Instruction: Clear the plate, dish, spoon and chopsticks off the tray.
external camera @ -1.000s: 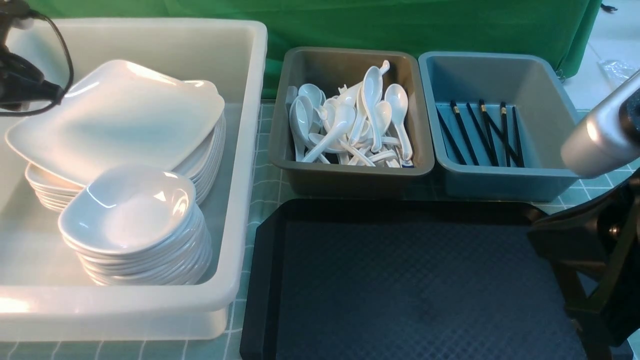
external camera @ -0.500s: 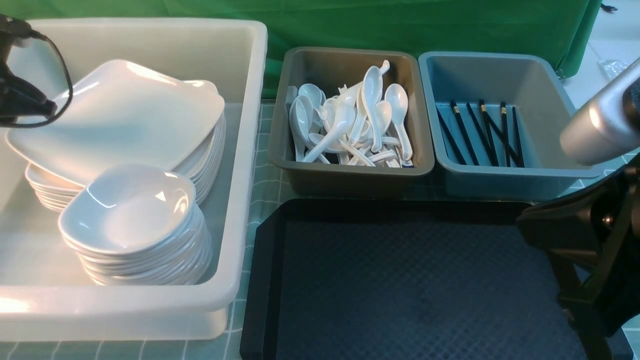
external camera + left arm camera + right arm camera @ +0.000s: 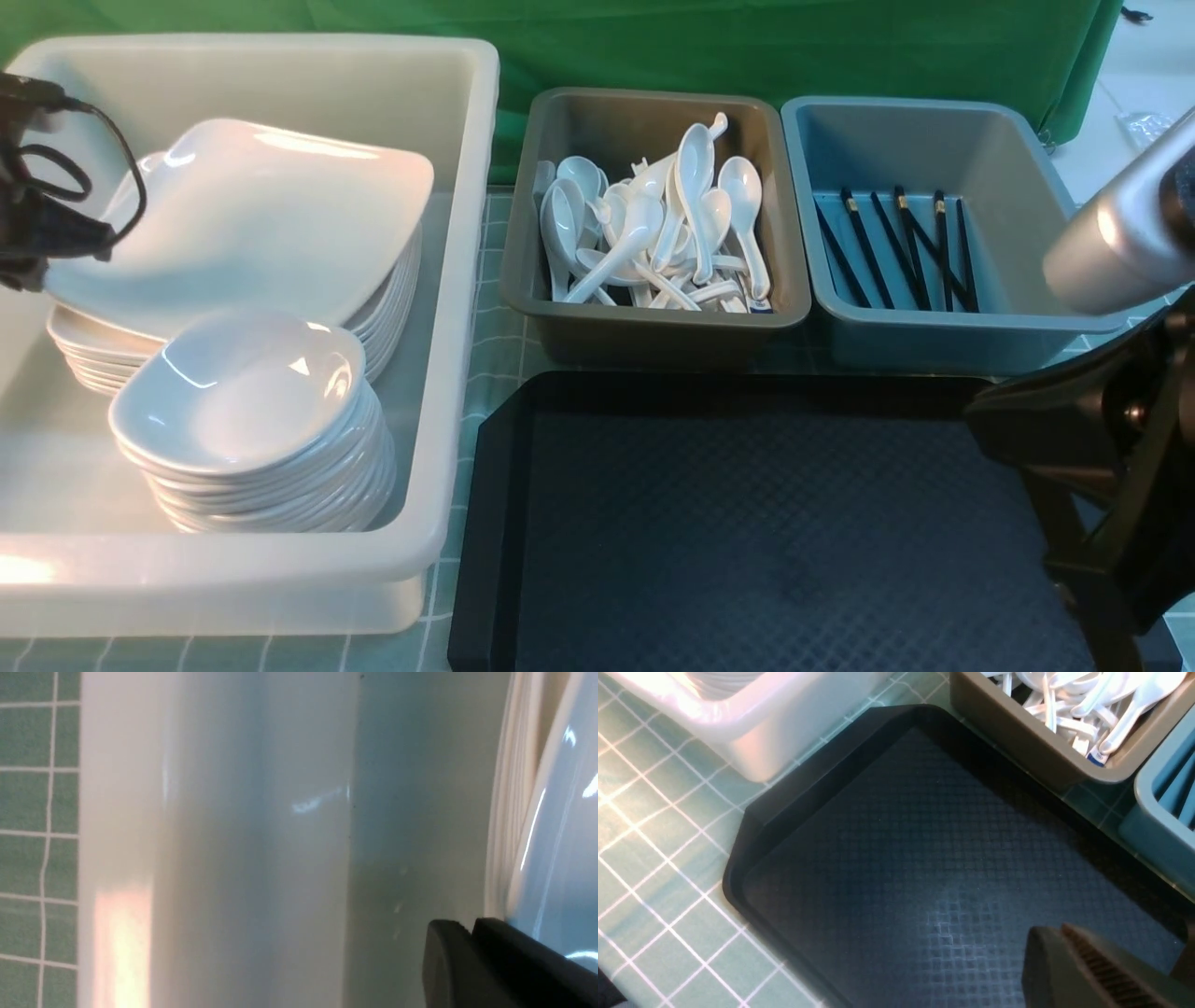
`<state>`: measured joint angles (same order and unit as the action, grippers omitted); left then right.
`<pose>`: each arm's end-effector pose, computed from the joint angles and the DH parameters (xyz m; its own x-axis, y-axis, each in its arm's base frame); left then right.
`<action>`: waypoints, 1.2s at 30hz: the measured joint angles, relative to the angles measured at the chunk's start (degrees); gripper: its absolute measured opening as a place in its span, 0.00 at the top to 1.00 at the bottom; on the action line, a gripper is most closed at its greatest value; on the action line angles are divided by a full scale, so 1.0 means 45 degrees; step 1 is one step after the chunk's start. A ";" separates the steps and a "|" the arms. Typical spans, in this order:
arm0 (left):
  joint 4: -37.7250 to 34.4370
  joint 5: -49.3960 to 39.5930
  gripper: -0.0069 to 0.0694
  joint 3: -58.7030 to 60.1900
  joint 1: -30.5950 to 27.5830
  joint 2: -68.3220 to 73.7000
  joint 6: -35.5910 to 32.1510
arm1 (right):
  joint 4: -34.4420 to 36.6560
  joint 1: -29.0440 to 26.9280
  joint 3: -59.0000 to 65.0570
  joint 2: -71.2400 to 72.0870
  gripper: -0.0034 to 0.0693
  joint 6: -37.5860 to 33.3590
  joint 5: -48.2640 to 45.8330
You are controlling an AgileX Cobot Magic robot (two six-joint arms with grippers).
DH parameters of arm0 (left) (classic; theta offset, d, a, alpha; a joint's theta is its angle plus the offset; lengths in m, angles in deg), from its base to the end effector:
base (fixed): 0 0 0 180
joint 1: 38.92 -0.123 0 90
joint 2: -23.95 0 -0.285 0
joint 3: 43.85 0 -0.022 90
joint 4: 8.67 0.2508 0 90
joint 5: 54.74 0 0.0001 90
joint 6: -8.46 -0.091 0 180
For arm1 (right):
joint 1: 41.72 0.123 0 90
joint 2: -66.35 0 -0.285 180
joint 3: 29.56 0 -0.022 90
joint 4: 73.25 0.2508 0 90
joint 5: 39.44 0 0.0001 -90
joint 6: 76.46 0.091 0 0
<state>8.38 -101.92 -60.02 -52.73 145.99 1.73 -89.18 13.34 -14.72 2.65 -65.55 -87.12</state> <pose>0.4230 0.1242 0.2388 -0.9167 0.0939 -0.3885 -0.0432 0.9430 0.3298 0.1228 0.1435 0.3986 -0.3297 -0.4710 -0.8182 -0.7074 0.6972 -0.1162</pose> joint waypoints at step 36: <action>-0.6822 0.8239 0.84 1.3356 0.9919 -1.8194 -0.2470 | -0.0518 0.0000 0.0000 0.0000 0.85 0.2752 -0.0826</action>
<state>-22.32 -64.85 0.08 -8.10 64.11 -9.39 -91.51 13.34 -14.72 2.65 -53.16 -90.84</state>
